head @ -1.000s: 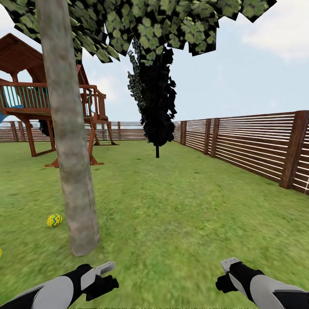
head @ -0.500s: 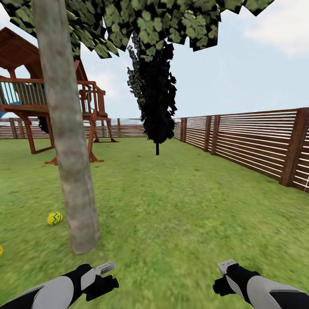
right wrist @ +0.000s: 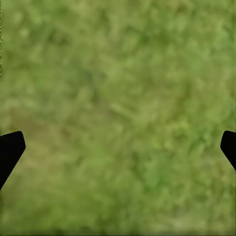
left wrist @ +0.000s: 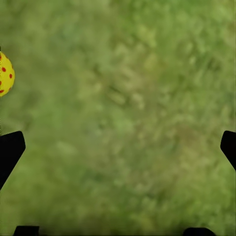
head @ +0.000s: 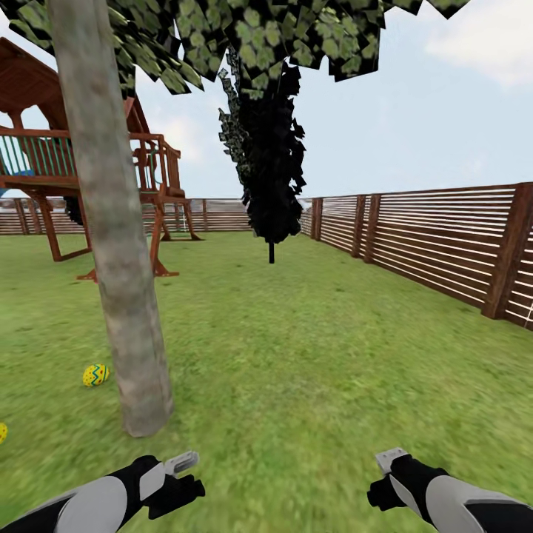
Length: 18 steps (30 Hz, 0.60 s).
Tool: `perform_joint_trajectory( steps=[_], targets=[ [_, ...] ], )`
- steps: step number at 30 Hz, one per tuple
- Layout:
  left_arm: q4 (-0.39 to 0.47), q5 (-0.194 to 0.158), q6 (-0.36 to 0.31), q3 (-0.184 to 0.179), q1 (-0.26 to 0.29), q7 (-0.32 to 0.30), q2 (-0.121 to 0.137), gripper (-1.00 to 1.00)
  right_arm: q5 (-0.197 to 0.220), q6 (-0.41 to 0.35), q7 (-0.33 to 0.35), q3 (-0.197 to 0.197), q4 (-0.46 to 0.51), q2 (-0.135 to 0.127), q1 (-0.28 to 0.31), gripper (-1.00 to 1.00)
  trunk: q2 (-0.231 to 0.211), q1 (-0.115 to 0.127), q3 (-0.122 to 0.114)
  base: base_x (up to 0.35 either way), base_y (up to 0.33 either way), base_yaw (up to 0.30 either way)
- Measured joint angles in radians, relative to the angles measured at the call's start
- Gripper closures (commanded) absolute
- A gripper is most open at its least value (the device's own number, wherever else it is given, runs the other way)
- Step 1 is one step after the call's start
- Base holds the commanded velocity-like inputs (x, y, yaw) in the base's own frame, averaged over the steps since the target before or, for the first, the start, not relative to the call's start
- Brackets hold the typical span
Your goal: Take the three Easter eggs out of the wicker basket on the lawn in the garden, then place them on the lawn next to a single tree (choose any tree) so that all three eggs are next to the same tree and none are left in the basket.
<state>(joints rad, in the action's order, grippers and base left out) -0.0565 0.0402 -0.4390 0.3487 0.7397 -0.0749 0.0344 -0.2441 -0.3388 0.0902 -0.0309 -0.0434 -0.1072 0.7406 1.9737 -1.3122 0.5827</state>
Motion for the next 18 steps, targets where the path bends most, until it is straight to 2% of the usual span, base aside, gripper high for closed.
perform_joint_trajectory(
  steps=[10, 14, 16, 17, 18],
  targets=[
    [-0.001, 0.0, -0.001, 0.0, -0.001, 0.0, -0.002, -1.0, 0.002, -0.001, 0.007, 0.0, -0.002, -0.007, 0.0, -1.0, -0.07, 0.038, -0.015, 0.0, 0.0, 0.0],
    [-0.001, 0.0, 0.0, 0.002, -0.032, -0.002, 0.007, -1.0, 0.004, 0.0, 0.011, 0.0, -0.037, -0.021, -0.001, -1.0, -0.098, 0.054, -0.021, 0.0, 0.0, 0.0],
    [-0.001, 0.0, 0.002, 0.002, -0.045, -0.003, 0.019, -1.0, 0.006, -0.002, 0.014, 0.0, -0.045, -0.037, -0.001, -1.0, -0.112, 0.061, -0.024, 0.0, 0.0, 0.0],
    [-0.001, 0.001, 0.015, 0.0, -0.056, -0.007, 0.042, -1.0, 0.01, -0.003, 0.021, -0.001, -0.048, -0.049, -0.001, -1.0, -0.119, 0.065, -0.025, 0.0, 0.0, 0.0],
    [-0.001, 0.0, 0.025, 0.002, -0.06, -0.013, 0.053, -1.0, 0.011, -0.004, 0.026, 0.0, -0.049, -0.053, -0.001, -1.0, -0.126, 0.069, -0.027, 0.0, 0.0, 0.0]
  ],
)
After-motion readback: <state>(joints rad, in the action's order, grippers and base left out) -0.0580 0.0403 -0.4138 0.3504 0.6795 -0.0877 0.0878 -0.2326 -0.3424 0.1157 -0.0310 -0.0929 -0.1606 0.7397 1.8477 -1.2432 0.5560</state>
